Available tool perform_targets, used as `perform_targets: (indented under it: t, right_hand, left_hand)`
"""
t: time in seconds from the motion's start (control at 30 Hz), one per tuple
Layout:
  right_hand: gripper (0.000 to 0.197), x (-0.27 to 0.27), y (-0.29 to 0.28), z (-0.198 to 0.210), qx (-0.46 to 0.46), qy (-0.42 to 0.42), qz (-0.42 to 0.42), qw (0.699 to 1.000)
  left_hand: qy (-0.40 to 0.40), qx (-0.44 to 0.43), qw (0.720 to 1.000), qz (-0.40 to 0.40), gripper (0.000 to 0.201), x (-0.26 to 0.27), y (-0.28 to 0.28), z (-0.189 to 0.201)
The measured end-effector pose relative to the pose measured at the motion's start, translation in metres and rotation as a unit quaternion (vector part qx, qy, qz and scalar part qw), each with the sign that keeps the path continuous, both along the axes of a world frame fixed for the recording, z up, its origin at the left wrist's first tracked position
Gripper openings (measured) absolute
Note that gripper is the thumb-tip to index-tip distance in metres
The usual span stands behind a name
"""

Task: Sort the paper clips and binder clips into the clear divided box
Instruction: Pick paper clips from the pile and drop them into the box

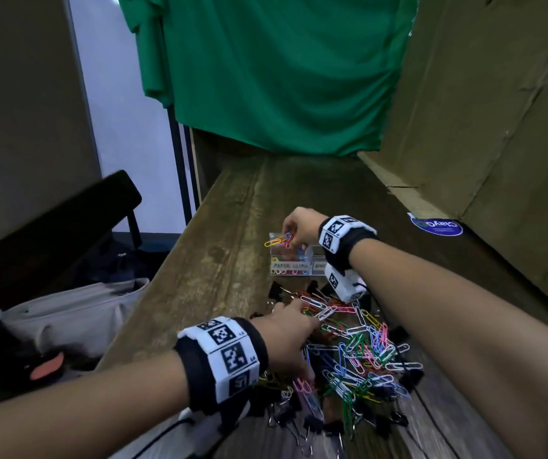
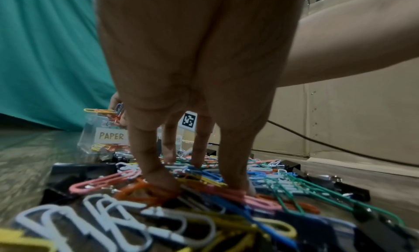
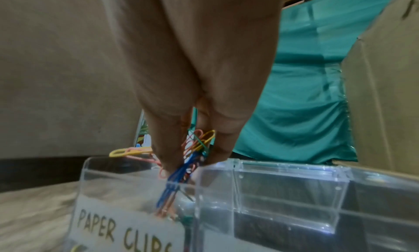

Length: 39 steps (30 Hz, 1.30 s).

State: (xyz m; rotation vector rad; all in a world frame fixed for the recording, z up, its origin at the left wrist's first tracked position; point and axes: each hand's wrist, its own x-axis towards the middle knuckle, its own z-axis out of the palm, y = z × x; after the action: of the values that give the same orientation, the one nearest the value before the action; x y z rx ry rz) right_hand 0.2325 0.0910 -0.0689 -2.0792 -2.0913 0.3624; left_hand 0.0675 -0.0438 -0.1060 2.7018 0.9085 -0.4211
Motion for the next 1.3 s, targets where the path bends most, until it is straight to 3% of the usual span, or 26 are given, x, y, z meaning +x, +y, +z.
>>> perform_targets:
  t: [0.2, 0.37, 0.67, 0.73, 0.83, 0.93, 1.0, 1.07, 1.17, 1.3]
  right_hand:
    - [0.027, -0.014, -0.006, 0.001, -0.027, -0.074, 0.026, 0.997]
    - [0.030, -0.018, -0.013, 0.006, -0.047, -0.104, 0.061, 0.992]
    - [0.029, 0.005, -0.092, 0.044, 0.098, -0.041, 0.031, 0.994]
    - [0.025, 0.012, -0.122, 0.041, 0.063, -0.059, 0.028, 0.996]
    - [0.017, 0.014, -0.164, 0.025, -0.076, -0.068, 0.060, 0.993]
    - [0.062, 0.016, -0.184, -0.003, -0.193, -0.076, 0.093, 0.974]
    - [0.090, 0.016, -0.186, -0.021, -0.209, -0.114, 0.098, 0.966]
    - [0.094, 0.014, -0.187, -0.030, -0.188, -0.111, 0.098, 0.971]
    - [0.081, 0.014, -0.186, -0.032, -0.162, -0.077, 0.109, 0.978]
    - [0.091, 0.011, -0.189, -0.035, -0.176, -0.092, 0.106, 0.974]
  left_hand:
    - [-0.071, 0.005, 0.997, -0.018, 0.039, -0.001, 0.006, 0.002]
    - [-0.125, -0.008, 0.992, -0.004, 0.024, 0.001, 0.011, 0.002]
    - [-0.178, -0.047, 0.981, 0.055, 0.018, 0.004, 0.031, 0.016]
    - [-0.202, -0.045, 0.975, 0.081, 0.016, 0.005, 0.043, 0.031]
    - [-0.240, -0.060, 0.960, 0.132, 0.014, 0.009, 0.066, 0.062]
    - [-0.285, -0.053, 0.941, 0.175, 0.012, 0.020, 0.090, 0.084]
    - [-0.304, -0.011, 0.932, 0.199, 0.012, 0.029, 0.106, 0.088]
    - [-0.318, 0.038, 0.922, 0.219, 0.012, 0.038, 0.121, 0.084]
    - [-0.328, 0.066, 0.911, 0.242, 0.013, 0.051, 0.134, 0.070]
    - [-0.277, 0.054, 0.933, 0.224, 0.014, 0.061, 0.139, 0.041]
